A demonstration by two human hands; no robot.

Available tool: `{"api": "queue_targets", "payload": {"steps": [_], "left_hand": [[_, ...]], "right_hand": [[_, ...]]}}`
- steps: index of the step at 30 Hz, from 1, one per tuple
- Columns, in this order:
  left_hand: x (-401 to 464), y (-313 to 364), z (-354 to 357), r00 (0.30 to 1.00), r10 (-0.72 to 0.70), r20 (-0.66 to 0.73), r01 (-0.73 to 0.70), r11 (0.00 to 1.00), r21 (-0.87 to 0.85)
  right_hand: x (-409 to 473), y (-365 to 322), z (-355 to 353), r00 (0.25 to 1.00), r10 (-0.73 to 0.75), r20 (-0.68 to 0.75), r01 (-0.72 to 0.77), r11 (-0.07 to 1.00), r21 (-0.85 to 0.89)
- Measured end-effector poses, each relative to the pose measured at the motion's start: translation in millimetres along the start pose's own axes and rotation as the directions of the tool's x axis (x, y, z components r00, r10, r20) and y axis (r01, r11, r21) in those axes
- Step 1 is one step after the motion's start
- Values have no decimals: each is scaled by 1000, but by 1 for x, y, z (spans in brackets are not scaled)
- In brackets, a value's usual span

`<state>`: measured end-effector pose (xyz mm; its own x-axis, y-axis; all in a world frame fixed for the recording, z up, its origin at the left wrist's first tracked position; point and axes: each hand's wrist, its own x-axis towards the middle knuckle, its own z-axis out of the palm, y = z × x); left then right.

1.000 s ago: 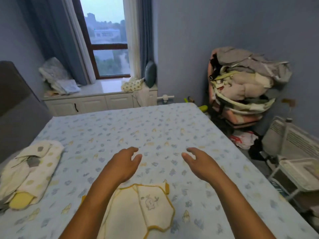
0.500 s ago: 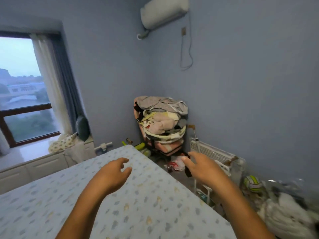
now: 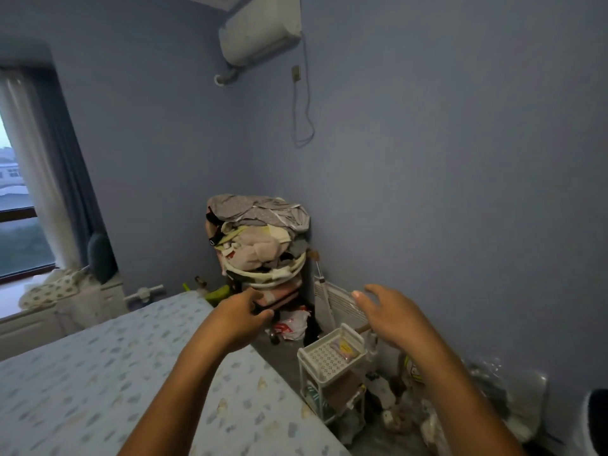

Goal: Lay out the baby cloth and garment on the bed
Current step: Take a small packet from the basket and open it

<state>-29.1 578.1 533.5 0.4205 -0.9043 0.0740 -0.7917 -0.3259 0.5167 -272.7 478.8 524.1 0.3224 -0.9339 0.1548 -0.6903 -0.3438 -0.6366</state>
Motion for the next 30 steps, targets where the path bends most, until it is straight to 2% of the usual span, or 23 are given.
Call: {"api": "queue_targets", "payload": {"steps": [9,13,18,26,30], "left_hand": [[93,67,81,999,-43,28,42,999,17],[157,79,115,1000,-9,-1,9,1000,3],[232,101,160,999,6,46,-5,1000,-25],[334,123,224,993,-111,28,112,993,-37],[385,124,262,971,-236,-29,235,972,-23]], "right_hand": [[94,101,-16,998,25,58,-26,999,18],[158,133,-10,999,16,44,-17,1000,24],[231,171,-1,998,23,66,-25,999,23],[355,222,17,988,-26,153,22,999,26],[423,251,38,966,-68,248,52,996,71]]}}
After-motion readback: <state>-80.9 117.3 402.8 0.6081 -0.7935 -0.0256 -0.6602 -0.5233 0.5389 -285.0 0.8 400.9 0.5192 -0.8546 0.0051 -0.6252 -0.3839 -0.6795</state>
